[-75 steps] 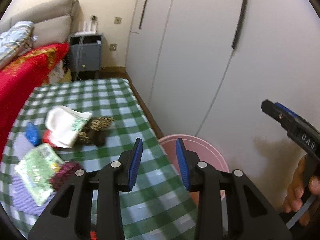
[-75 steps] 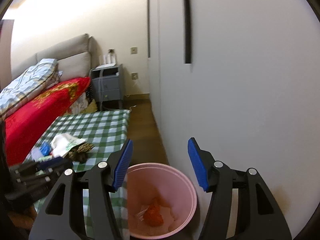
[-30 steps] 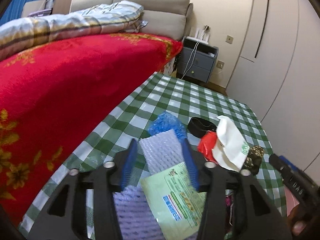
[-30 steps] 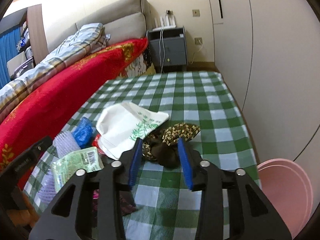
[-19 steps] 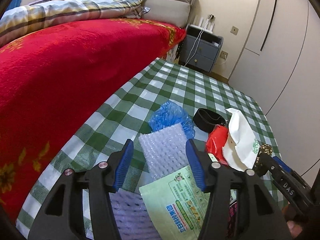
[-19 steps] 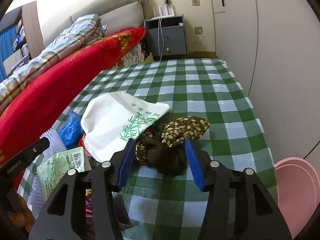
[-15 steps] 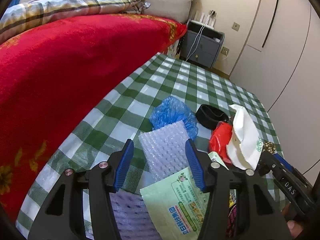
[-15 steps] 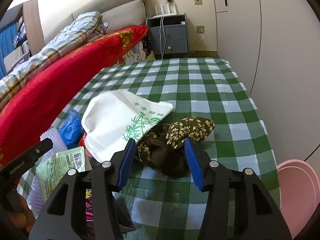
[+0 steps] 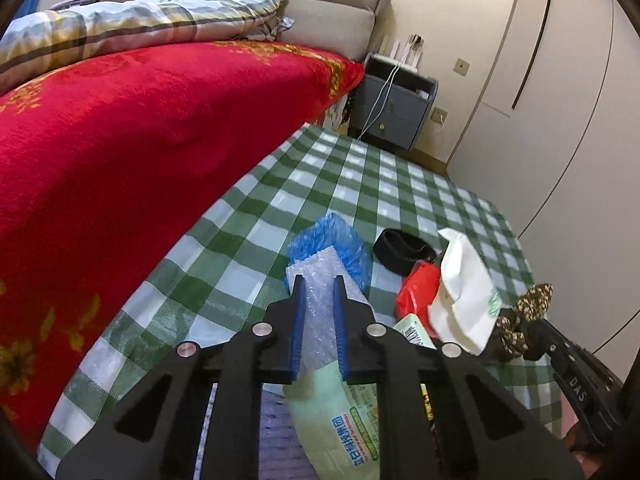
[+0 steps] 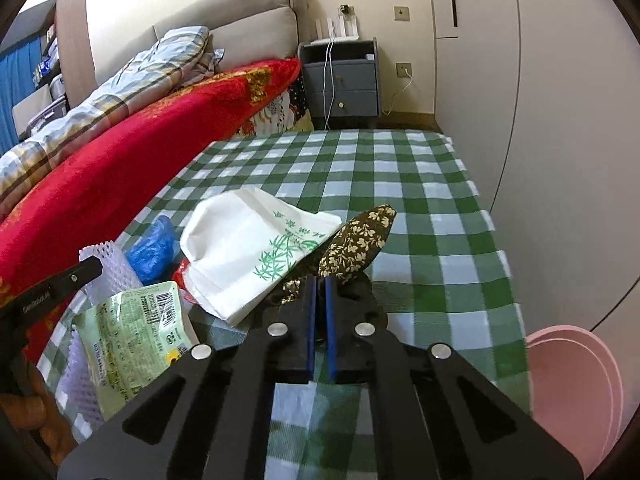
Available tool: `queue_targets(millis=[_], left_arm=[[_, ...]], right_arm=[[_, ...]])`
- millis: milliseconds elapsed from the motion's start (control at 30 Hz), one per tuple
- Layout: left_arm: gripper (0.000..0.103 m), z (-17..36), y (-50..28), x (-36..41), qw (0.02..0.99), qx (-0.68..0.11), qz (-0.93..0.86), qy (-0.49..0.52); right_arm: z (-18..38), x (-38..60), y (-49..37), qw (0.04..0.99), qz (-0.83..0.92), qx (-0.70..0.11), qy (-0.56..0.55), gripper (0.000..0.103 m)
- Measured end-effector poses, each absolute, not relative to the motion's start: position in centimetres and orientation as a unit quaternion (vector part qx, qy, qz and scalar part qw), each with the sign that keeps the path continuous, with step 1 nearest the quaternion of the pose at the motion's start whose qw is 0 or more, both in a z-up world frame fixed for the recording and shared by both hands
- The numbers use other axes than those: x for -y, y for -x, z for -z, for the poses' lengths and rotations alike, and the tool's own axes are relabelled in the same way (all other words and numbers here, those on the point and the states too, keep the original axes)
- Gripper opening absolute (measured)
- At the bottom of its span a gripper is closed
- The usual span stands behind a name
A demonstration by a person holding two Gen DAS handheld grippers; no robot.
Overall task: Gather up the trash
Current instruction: 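Grasp the brown patterned cloth with the right tool while the left tool grasps the clear plastic bag, then carry both items over the pink bucket and open both tools to drop them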
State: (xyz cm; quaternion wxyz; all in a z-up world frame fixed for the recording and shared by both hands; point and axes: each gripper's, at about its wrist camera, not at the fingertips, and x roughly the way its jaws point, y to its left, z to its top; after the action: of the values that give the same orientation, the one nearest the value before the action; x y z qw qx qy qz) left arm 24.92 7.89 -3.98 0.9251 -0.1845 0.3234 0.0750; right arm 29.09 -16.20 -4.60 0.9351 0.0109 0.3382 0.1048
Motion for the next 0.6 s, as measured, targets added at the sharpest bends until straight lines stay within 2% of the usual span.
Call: queue_targets(millis=[600], left_arm=[[0.013,-4.0,-20.2,-6.7,0.963,-0.234,-0.083,0.108]], right_arm=[[-2.8,18.3,-21.0,0.954,-0.101,-0.280,0.017,0.004]])
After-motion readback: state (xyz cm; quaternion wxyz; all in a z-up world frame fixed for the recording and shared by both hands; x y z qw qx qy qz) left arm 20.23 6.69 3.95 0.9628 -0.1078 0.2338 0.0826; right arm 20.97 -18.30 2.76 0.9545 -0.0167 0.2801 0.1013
